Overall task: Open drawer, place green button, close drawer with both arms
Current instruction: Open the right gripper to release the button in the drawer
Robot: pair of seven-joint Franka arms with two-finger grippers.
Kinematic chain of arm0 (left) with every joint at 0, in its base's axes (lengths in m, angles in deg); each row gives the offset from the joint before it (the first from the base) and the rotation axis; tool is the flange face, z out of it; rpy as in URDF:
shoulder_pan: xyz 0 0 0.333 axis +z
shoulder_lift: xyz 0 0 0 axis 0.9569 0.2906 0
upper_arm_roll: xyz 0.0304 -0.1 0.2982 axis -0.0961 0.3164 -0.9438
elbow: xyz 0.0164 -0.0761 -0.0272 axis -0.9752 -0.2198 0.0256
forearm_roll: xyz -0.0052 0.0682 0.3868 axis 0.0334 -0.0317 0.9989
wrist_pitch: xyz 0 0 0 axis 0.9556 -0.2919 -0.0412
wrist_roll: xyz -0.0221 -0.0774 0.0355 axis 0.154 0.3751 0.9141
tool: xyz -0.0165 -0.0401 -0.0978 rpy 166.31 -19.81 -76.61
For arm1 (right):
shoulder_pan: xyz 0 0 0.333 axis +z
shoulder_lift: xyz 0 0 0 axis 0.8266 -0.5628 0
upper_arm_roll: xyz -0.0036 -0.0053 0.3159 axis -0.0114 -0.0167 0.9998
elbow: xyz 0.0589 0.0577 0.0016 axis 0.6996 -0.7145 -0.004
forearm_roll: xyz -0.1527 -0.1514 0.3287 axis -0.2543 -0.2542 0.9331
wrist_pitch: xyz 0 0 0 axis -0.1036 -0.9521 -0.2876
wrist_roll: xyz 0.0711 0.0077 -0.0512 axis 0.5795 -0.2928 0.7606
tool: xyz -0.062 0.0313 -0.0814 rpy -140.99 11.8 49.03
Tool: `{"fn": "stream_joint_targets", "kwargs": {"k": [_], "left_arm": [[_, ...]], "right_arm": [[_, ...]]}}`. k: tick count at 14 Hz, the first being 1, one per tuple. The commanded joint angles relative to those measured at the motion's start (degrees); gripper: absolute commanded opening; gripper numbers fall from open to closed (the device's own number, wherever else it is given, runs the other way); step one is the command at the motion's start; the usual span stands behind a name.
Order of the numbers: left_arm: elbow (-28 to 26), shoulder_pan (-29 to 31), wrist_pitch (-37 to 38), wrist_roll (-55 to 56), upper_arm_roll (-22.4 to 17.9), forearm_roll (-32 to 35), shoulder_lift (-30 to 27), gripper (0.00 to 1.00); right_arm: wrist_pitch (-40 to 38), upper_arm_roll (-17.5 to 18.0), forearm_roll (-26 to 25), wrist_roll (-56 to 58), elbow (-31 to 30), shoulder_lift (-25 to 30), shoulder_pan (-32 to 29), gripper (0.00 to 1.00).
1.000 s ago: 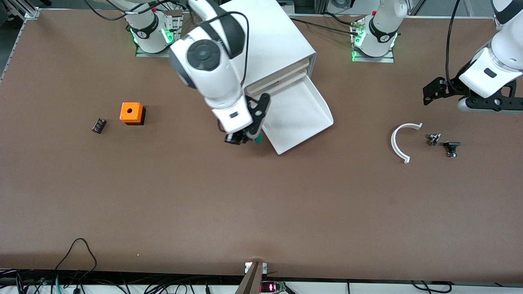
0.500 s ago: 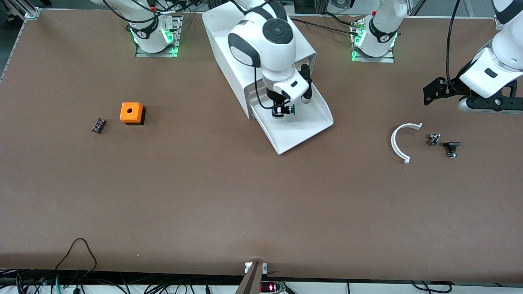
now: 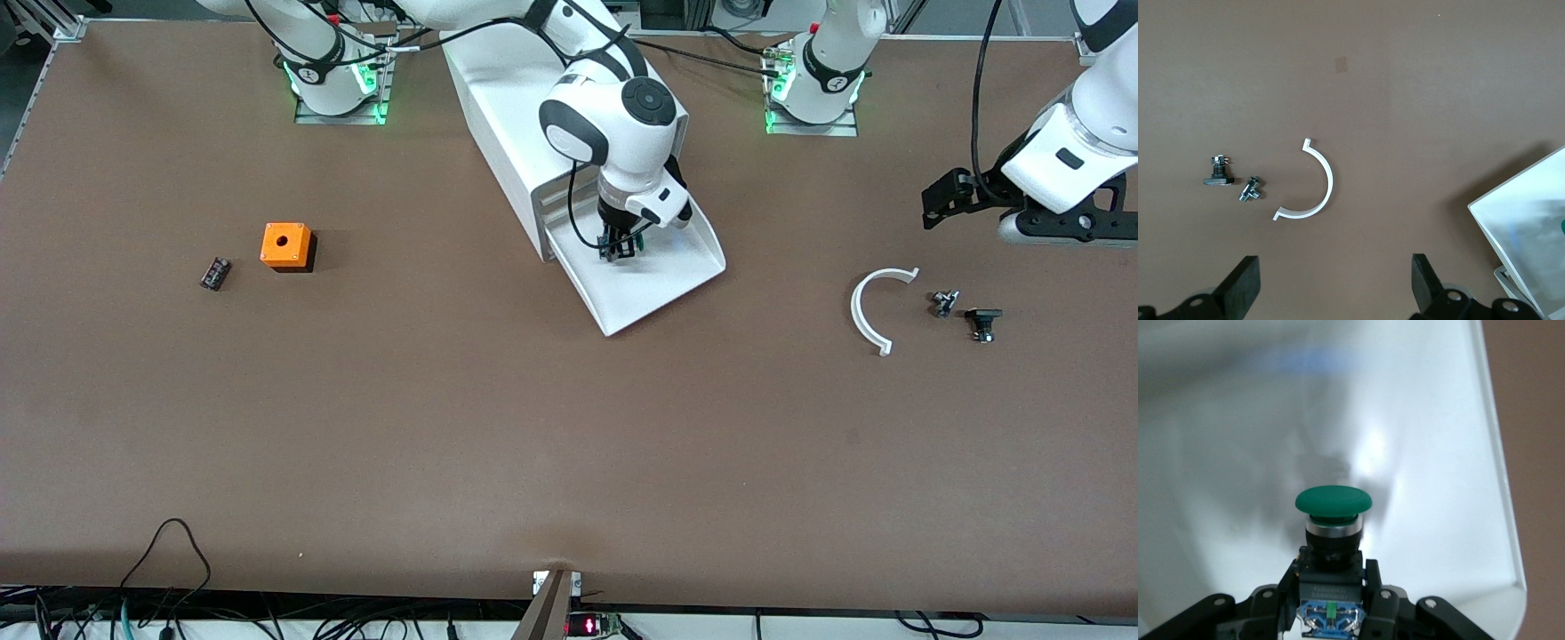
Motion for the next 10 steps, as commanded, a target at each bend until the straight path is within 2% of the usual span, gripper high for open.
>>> {"fn": "stream_joint_targets", "kwargs": {"k": [1,2,5,8,10], "left_arm": [[1.52,0.36,0.79,0.28,0.18,-1.2,0.63,1.0],[1.26,0.45,0.79,-0.06,0.17,-1.9,0.89,1.0],[-0.05,0.36,-0.17,-0.16,0.17,-2.0,3.43,1.0],[-0.23,0.45,-0.7,-0.07,0.26,-2.17,5.63,1.0],[-1.19,0.45,-4.37,0.81,0.26,-3.65,9.92,1.0]], "right_arm": [[-1.01,-1.02,-0.9,0.25,2.22,-1.69,1.4,0.76],[-1.1,-1.02,-0.81,-1.24,2.39,-1.6,1.31,1.0],[-3.37,-1.28,-0.9,-11.59,5.72,0.23,1.05,1.0],[-6.11,-5.92,-1.52,-18.47,7.49,5.58,0.79,1.0],[-6.2,-7.96,-1.52,-18.92,7.49,8.93,-1.49,1.0]]}}
